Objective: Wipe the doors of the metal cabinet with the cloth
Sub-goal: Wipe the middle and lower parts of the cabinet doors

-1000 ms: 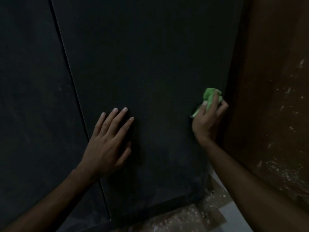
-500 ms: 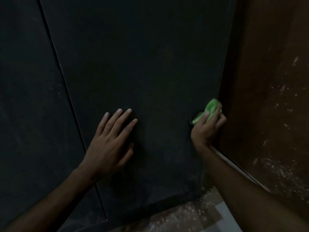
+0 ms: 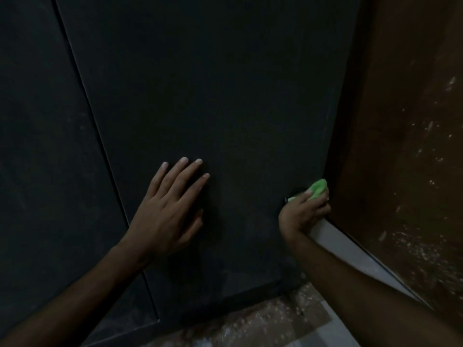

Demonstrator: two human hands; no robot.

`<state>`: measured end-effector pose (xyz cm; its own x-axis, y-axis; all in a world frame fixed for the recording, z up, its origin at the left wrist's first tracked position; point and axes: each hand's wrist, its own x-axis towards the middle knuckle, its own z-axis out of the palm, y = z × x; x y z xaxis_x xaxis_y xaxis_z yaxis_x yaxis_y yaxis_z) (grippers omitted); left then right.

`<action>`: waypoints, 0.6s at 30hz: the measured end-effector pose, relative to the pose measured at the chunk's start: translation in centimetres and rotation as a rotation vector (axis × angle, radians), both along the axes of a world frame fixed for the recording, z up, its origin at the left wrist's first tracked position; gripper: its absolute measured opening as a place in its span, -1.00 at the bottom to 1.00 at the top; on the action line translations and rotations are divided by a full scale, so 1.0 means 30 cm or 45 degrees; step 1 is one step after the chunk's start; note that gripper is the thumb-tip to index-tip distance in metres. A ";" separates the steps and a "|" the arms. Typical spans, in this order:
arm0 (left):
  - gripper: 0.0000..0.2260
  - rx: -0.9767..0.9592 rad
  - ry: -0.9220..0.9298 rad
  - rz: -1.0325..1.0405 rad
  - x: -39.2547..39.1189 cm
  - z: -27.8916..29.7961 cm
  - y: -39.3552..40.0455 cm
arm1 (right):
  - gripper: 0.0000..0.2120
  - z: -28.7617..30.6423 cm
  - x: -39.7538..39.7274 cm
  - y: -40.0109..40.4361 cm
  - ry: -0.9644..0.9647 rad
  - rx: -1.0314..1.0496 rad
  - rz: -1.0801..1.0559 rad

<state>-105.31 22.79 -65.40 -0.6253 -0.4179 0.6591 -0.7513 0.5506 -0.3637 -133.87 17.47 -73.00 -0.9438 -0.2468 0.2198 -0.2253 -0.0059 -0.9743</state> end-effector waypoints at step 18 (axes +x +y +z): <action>-0.46 -0.039 0.102 -0.019 0.035 -0.033 -0.007 | -0.39 0.141 -0.057 -0.024 0.193 -0.201 0.107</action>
